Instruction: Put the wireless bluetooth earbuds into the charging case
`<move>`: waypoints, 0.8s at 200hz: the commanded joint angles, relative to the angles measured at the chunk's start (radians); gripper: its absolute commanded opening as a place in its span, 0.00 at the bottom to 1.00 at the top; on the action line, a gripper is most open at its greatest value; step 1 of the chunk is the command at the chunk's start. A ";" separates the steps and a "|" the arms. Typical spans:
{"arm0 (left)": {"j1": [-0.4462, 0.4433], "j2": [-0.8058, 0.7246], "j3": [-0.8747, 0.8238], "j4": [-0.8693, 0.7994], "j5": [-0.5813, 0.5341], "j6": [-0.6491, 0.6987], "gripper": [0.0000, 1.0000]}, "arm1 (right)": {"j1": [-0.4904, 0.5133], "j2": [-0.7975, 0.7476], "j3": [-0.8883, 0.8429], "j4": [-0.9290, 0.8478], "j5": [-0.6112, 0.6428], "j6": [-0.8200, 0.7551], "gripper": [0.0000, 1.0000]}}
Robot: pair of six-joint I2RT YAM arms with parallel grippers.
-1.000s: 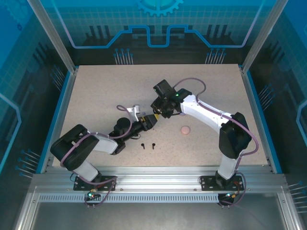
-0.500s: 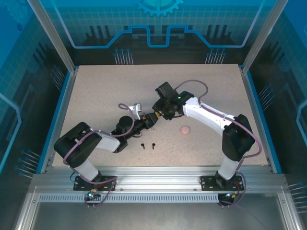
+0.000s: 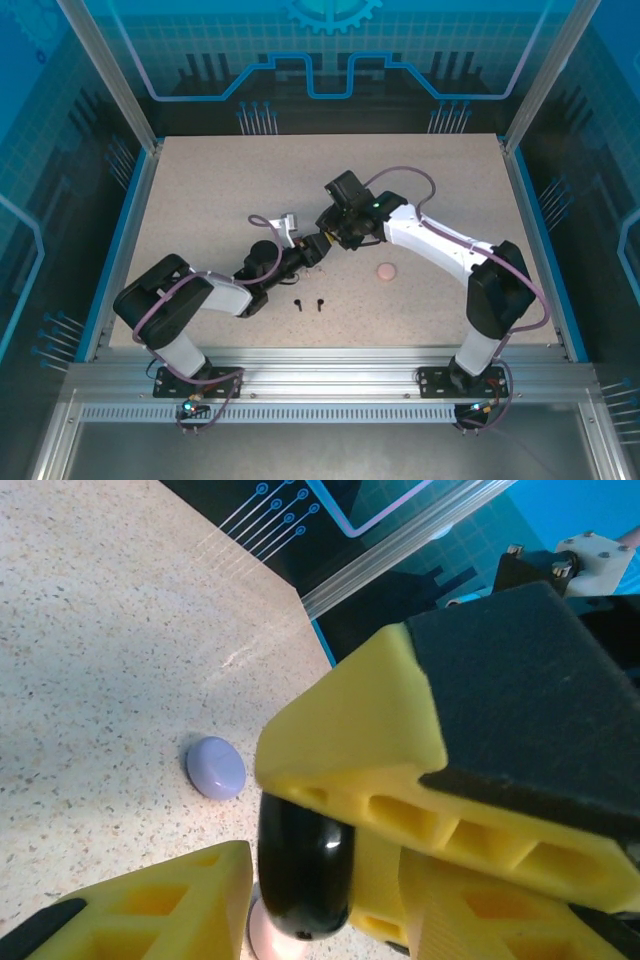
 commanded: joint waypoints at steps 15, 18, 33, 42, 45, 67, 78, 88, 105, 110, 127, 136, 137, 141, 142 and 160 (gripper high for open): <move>-0.007 0.008 0.037 0.020 -0.021 0.036 0.39 | 0.009 -0.039 -0.025 0.017 -0.005 0.008 0.41; -0.006 0.008 0.037 0.019 -0.021 0.036 0.39 | 0.010 -0.040 -0.025 0.017 -0.007 0.009 0.41; -0.008 0.009 0.035 0.021 -0.021 0.036 0.38 | 0.010 -0.042 -0.029 0.018 -0.006 0.008 0.41; -0.007 0.009 0.033 0.024 -0.022 0.036 0.37 | 0.010 -0.044 -0.029 0.019 -0.005 0.008 0.41; -0.007 0.011 0.032 0.025 -0.022 0.036 0.36 | 0.009 -0.044 -0.029 0.019 -0.005 0.008 0.41; -0.009 0.015 0.026 0.038 -0.025 0.033 0.32 | 0.009 -0.045 -0.032 0.024 -0.004 0.010 0.41; -0.009 0.017 0.025 0.043 -0.028 0.033 0.30 | 0.010 -0.045 -0.033 0.024 -0.004 0.009 0.41; -0.010 0.018 0.025 0.044 -0.029 0.031 0.27 | 0.010 -0.045 -0.033 0.025 -0.004 0.009 0.41; -0.012 0.022 0.023 0.050 -0.030 0.032 0.24 | 0.010 -0.047 -0.035 0.028 -0.004 0.009 0.41; -0.011 0.023 0.023 0.051 -0.031 0.030 0.22 | 0.010 -0.047 -0.036 0.029 -0.004 0.011 0.41; -0.012 0.024 0.025 0.058 -0.032 0.030 0.18 | 0.010 -0.048 -0.038 0.033 -0.006 0.011 0.41; -0.013 0.023 0.026 0.058 -0.030 0.030 0.16 | 0.010 -0.048 -0.039 0.035 -0.007 0.012 0.42; -0.013 0.023 0.025 0.057 -0.031 0.030 0.16 | 0.010 -0.048 -0.039 0.035 -0.007 0.012 0.42; -0.013 0.023 0.026 0.057 -0.032 0.030 0.16 | 0.010 -0.050 -0.039 0.036 -0.007 0.013 0.43; -0.013 0.023 0.026 0.057 -0.031 0.030 0.15 | 0.010 -0.050 -0.038 0.036 -0.008 0.013 0.43; -0.013 0.019 0.026 0.056 -0.029 0.029 0.12 | 0.009 -0.054 -0.034 0.043 -0.007 0.007 0.63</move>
